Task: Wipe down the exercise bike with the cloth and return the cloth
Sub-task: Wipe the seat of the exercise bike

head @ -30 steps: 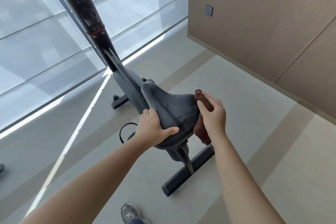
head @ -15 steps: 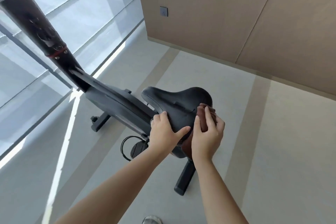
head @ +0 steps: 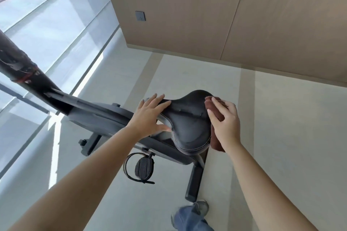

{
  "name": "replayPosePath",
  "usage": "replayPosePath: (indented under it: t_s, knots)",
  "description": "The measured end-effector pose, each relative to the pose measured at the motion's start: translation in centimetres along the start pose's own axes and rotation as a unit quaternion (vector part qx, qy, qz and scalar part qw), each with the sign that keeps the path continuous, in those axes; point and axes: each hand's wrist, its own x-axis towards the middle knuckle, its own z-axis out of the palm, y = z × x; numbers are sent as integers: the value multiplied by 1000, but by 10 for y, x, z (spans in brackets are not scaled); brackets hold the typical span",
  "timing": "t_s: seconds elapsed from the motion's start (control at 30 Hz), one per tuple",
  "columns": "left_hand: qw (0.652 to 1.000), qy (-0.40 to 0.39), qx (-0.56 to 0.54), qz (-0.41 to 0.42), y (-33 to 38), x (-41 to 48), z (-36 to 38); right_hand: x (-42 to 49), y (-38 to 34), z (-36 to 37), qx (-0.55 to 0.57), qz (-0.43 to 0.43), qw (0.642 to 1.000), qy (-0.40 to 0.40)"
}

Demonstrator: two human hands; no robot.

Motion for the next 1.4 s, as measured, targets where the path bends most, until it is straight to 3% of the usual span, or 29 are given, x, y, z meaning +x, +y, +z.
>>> replayPosePath:
  t_s: [0.17, 0.3, 0.4, 0.47, 0.63, 0.7, 0.77, 0.9, 1.0, 1.2, 1.4]
  knots:
    - [996, 61, -61, 2, -5, 9, -1, 47, 9, -7, 2, 7, 992, -123]
    - [993, 94, -70, 1, -5, 12, 2, 88, 6, -9, 2, 49, 964, -262]
    - [992, 108, -67, 4, -3, 13, -1, 105, 0, -6, 8, 58, 947, -316]
    - [992, 108, -68, -1, -2, 13, -3, 99, 0, -7, -1, 51, 955, -293]
    - [992, 104, -75, -4, -2, 15, -5, 35, 9, -9, 33, 21, 994, -98]
    - [992, 105, -75, -3, -2, 16, -5, 26, 10, -8, 30, 17, 997, -74]
    - [991, 110, -70, 0, -3, 17, -4, 41, 6, -9, 10, 14, 994, -108]
    - [993, 100, -60, 13, -6, 20, -4, 99, -7, -2, -70, 41, 957, -277]
    - [992, 108, -53, 28, -7, 23, -4, 111, -8, 6, -80, 51, 946, -309]
    - [989, 117, -53, 71, -14, 26, 0, 70, 9, -4, 60, 112, 979, -157]
    - [988, 100, -48, 104, -22, 30, 2, 15, 0, 1, 92, 163, 982, 4]
